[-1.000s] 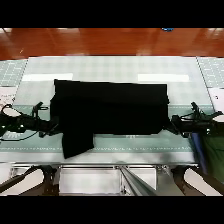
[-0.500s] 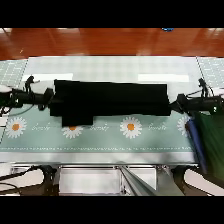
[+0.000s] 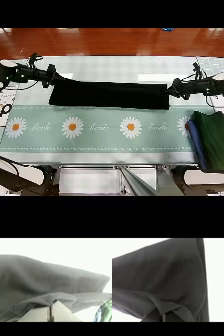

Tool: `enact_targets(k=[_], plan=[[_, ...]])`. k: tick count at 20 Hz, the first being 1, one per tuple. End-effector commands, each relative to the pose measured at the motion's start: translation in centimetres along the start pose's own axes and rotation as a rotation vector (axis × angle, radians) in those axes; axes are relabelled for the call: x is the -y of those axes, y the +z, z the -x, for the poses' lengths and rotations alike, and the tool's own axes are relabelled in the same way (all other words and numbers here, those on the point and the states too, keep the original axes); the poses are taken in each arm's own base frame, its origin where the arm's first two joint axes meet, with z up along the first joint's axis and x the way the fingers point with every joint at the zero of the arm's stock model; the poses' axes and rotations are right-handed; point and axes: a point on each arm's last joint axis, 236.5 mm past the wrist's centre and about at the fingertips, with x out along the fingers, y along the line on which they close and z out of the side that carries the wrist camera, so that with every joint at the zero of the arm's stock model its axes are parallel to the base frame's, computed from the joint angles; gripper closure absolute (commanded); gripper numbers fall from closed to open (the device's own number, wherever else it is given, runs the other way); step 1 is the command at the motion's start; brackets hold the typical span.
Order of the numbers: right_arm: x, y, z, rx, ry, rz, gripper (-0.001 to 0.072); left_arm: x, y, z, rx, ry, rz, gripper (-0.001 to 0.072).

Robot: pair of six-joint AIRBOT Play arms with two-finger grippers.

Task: Fold the shirts.

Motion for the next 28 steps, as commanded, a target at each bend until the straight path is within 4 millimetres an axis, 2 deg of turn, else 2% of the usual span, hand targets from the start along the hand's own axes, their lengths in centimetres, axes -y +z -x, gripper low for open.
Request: enact_targets(k=[1,5,6,7,8,9,10,11,14,15,16,17,18,19,21,24,26,28], plan=[[0.4,2.0,-1.2,0.020,-0.005,0.004,0.0685,-0.3,1.7,-1.9,-0.013,-0.005,0.005,0.0688],[1.1,2.7,-2.5,0.029,0.007,-0.030,0.0684,-2.3,1.2,-3.6,-0.052,0.003,0.062,0.0687],[1.4,2.9,-2.8,0.033,0.006,-0.036,0.0559,-2.4,1.2,-3.8,-0.056,0.004,0.060,0.0637],[1.5,2.9,-3.1,0.032,0.002,-0.034,0.0287,-2.2,0.9,-3.8,-0.068,0.001,0.062,0.0352],[1.4,3.0,-3.0,0.038,-0.001,-0.024,0.0293,-2.0,0.3,-3.5,-0.097,-0.007,0.057,0.0198],[1.1,3.1,-2.4,0.042,0.005,-0.021,0.0293,-2.1,0.1,-2.4,-0.123,-0.007,0.049,0.0199],[0.5,3.2,-0.8,0.044,0.021,-0.014,0.0294,-2.2,0.3,-0.7,-0.135,-0.009,0.057,0.0199],[-0.1,3.9,1.5,0.067,0.034,-0.001,0.0295,-2.0,1.2,1.9,-0.108,-0.021,0.081,0.0199],[-0.3,6.1,10.8,0.239,0.009,0.051,0.0304,0.1,5.2,11.2,0.147,-0.006,-0.023,0.0200],[0.0,5.4,12.9,0.258,-0.041,0.109,0.0306,1.3,5.9,14.3,0.243,0.022,-0.099,0.0200],[1.3,4.1,14.2,0.266,-0.126,0.134,0.0306,2.8,5.6,16.3,0.302,0.038,-0.169,0.0200],[3.0,2.7,14.7,0.268,-0.206,0.116,0.0304,5.1,3.9,16.9,0.329,0.006,-0.224,0.0200],[4.4,1.4,14.2,0.278,-0.245,0.067,0.0303,7.2,1.7,16.6,0.339,-0.034,-0.295,0.0200],[5.6,0.1,13.2,0.295,-0.249,-0.012,0.0302,8.2,-0.9,15.5,0.339,-0.043,-0.359,0.0200],[6.9,-1.8,10.3,0.294,-0.193,-0.182,0.0302,7.1,-5.5,12.9,0.348,-0.009,-0.373,0.0200],[7.4,-3.4,6.1,0.179,-0.085,-0.294,0.0302,3.9,-12.9,7.9,0.239,0.011,-0.370,0.0200],[6.6,-2.9,3.8,0.138,0.023,-0.320,0.0302,2.5,-15.5,5.8,0.167,0.011,-0.346,0.0200],[6.3,-2.1,2.1,0.116,0.081,-0.332,0.0302,2.2,-15.7,5.1,0.149,0.009,-0.336,0.0200]])
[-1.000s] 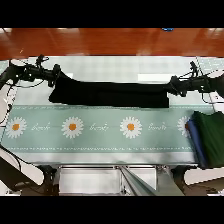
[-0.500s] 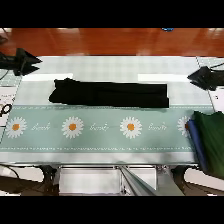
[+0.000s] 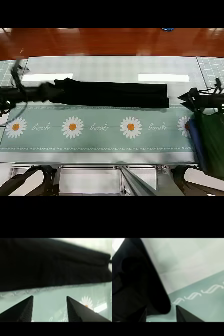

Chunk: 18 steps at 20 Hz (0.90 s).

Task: Fold the shirts.

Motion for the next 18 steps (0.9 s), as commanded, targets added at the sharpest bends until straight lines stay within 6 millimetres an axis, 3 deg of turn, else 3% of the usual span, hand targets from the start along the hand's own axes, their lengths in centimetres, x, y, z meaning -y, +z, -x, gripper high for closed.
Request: enact_targets(k=[1,6,10,11,12,13,14,15,16,17,18], plan=[[-0.6,-0.2,-3.4,-0.068,0.096,-0.063,0.0302,-0.5,-2.9,-1.5,-0.029,0.008,-0.008,0.0200],[-1.8,0.1,-7.6,-0.149,0.088,-0.046,0.0302,-0.7,-2.4,-1.5,-0.010,0.015,-0.006,0.0200],[-4.5,1.0,-10.5,-0.174,0.111,-0.015,0.0306,-0.4,-2.1,-1.6,0.000,0.002,0.006,0.0200],[-5.4,1.0,-11.2,-0.181,0.113,0.003,0.0360,-0.4,-2.1,-1.6,0.000,0.002,0.006,0.0200],[-6.3,0.9,-11.5,-0.184,0.116,0.036,0.0555,-0.4,-2.2,-1.6,0.000,0.002,0.006,0.0200],[-7.2,0.8,-11.6,-0.185,0.126,0.081,0.0685,-0.3,-2.2,-1.5,-0.001,0.001,0.016,0.0201],[-8.0,0.4,-11.2,-0.198,0.139,0.122,0.0685,-0.3,-2.2,-1.5,-0.004,-0.001,0.042,0.0210],[-8.7,0.0,-10.5,-0.208,0.146,0.153,0.0685,-0.1,-2.5,-1.6,-0.014,-0.008,0.054,0.0328],[-9.0,-0.1,-9.3,-0.205,0.128,0.201,0.0686,0.3,-2.8,-1.7,-0.026,-0.020,0.053,0.0628],[-9.0,-0.1,-7.9,-0.193,0.088,0.259,0.0686,1.0,-2.8,-1.9,-0.027,-0.037,0.050,0.0688],[-9.3,-0.3,-6.2,-0.183,0.054,0.303,0.0686,1.8,-2.8,-2.2,-0.032,-0.059,0.046,0.0689]])
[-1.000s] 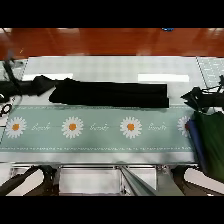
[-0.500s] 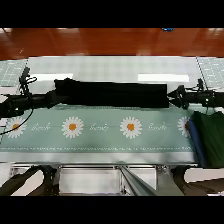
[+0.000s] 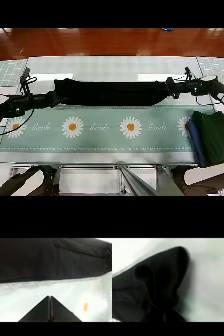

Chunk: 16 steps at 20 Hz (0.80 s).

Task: Fold the shirts.

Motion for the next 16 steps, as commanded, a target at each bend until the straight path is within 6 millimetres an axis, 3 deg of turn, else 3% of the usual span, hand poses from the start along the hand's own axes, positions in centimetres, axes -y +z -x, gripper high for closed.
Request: enact_targets(k=[1,4,7,9,13,16], plan=[[-2.0,-1.4,4.0,-0.005,-0.098,0.163,0.0686,2.4,-0.4,-1.1,-0.028,-0.054,-0.012,0.0689],[-5.1,-3.1,9.5,0.071,-0.151,0.276,0.0686,6.4,-0.4,-4.6,-0.070,-0.084,-0.125,0.0689],[-7.4,-6.3,14.1,0.134,-0.193,0.350,0.0686,11.3,0.0,-10.2,-0.126,-0.104,-0.200,0.0690],[-9.0,-8.7,16.7,0.181,-0.196,0.392,0.0686,13.8,-0.9,-14.4,-0.213,-0.093,-0.275,0.0690],[-11.5,-12.4,20.3,0.278,-0.170,0.421,0.0686,18.6,-6.4,-22.2,-0.436,-0.085,-0.314,0.0689],[-12.6,-14.1,21.7,0.316,-0.158,0.435,0.0685,22.3,-12.0,-26.1,-0.548,-0.136,-0.307,0.0689]])
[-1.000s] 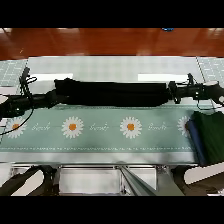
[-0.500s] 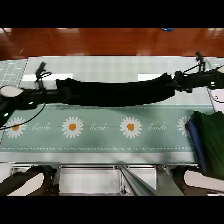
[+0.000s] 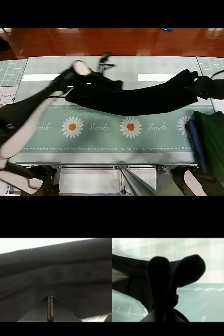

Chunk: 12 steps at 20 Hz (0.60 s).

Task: Fold the shirts.

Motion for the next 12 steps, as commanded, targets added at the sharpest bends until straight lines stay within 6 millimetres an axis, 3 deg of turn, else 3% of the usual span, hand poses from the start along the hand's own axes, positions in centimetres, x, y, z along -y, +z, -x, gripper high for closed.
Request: enact_targets(k=[1,4,6,9,12], plan=[[-1.5,-1.1,2.6,0.051,0.001,-0.001,0.0685,4.9,-3.3,-7.8,-0.143,-0.054,-0.010,0.0689],[-2.2,-1.4,2.7,0.041,0.029,-0.010,0.0685,8.2,-5.9,-11.5,-0.200,-0.133,0.004,0.0689],[-2.3,-1.3,2.7,0.042,0.034,-0.015,0.0686,9.2,-6.8,-12.2,-0.239,-0.167,0.007,0.0689],[-2.3,-1.0,2.5,0.049,0.037,-0.029,0.0686,8.0,-5.0,-9.3,-0.257,-0.180,0.005,0.0689],[-3.6,-1.0,0.9,0.019,0.084,-0.031,0.0686,3.7,-0.5,-2.3,-0.193,-0.116,-0.022,0.0689]])
